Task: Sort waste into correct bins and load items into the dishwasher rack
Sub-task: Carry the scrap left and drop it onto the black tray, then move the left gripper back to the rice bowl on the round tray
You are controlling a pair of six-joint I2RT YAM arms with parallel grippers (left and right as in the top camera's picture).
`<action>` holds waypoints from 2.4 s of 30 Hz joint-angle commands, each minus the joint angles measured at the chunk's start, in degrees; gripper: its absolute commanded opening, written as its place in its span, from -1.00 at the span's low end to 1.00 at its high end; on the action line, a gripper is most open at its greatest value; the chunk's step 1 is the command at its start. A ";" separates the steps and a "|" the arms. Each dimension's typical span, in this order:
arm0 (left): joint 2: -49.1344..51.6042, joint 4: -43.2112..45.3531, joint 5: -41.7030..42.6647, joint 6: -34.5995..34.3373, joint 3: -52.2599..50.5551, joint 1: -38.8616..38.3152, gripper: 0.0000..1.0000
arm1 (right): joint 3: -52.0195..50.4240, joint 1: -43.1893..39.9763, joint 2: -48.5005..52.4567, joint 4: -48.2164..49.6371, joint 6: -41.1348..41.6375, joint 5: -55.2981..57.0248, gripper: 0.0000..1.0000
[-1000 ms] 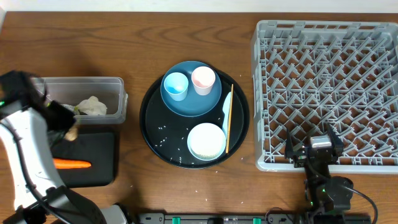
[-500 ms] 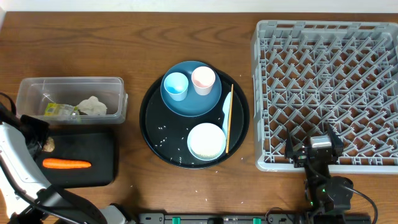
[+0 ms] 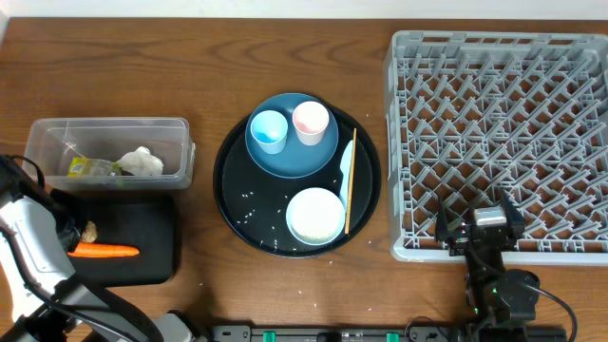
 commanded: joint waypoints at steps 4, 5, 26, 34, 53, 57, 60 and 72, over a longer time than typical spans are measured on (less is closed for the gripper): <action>0.35 1.22 -1.09 -0.76 -0.07 0.37 0.00 | -0.09 -0.31 0.00 -0.20 -0.31 0.15 0.98; 0.35 1.31 -1.09 -0.76 -0.07 0.37 0.01 | -0.09 -0.31 0.00 -0.20 -0.31 0.15 0.98; -8.61 0.61 8.46 -0.72 1.62 -5.16 0.08 | -0.09 -0.31 0.00 -0.20 -0.31 0.15 0.98; -18.01 -5.99 9.07 1.73 1.62 -20.83 0.05 | -0.09 -0.31 0.00 -0.20 -0.31 0.15 0.98; -6.43 9.05 8.90 -1.66 1.62 -82.73 -0.02 | -0.09 -0.31 0.00 -0.20 -0.31 0.15 0.98; 0.17 13.49 8.79 -1.60 1.62 -88.56 -0.02 | -0.09 -0.31 0.00 -0.20 -0.31 0.15 0.98; 4.02 15.10 7.04 -1.60 1.62 -90.95 -0.01 | -0.09 -0.31 0.00 -0.20 -0.31 0.15 0.99; 7.54 15.30 0.83 -1.60 1.62 -94.49 -0.02 | -0.09 -0.31 0.00 -0.20 -0.31 0.13 0.99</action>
